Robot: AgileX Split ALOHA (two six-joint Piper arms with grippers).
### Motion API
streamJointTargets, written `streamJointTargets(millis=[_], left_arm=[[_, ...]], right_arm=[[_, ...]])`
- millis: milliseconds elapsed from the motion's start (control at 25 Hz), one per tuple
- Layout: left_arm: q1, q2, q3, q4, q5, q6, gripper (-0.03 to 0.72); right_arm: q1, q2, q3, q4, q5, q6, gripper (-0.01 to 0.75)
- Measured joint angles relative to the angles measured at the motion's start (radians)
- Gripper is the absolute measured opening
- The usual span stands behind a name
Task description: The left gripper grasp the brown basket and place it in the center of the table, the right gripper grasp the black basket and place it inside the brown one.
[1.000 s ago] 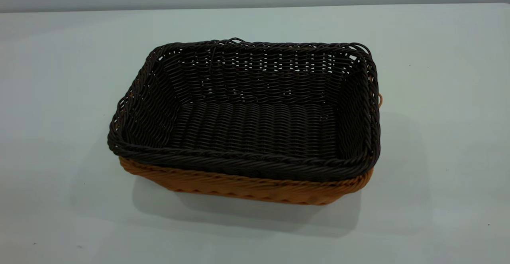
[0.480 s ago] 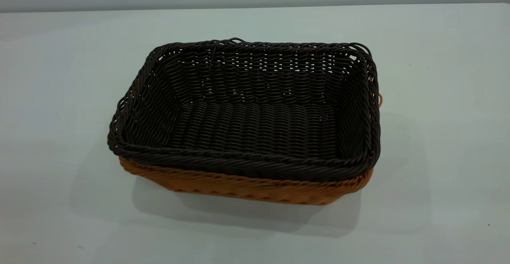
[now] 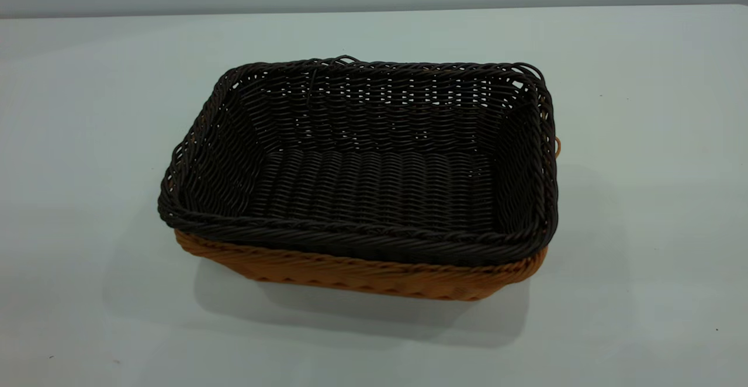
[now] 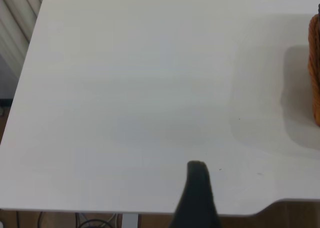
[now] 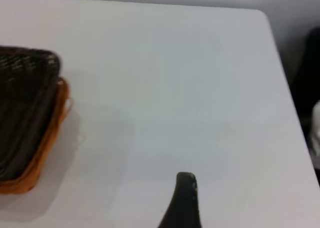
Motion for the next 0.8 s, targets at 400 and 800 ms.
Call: streamJointTargets(millis=[400, 800], left_arm=[[0.000, 0.000, 0.000, 0.000, 0.000, 0.000, 0.549], [0.000, 0.000, 0.000, 0.000, 0.000, 0.000, 0.549]], right_arm=[[-0.002, 0.000, 0.000, -0.051, -0.001, 0.072, 0.591], [-0.002, 0.000, 0.000, -0.053, -0.001, 0.073, 0.591]])
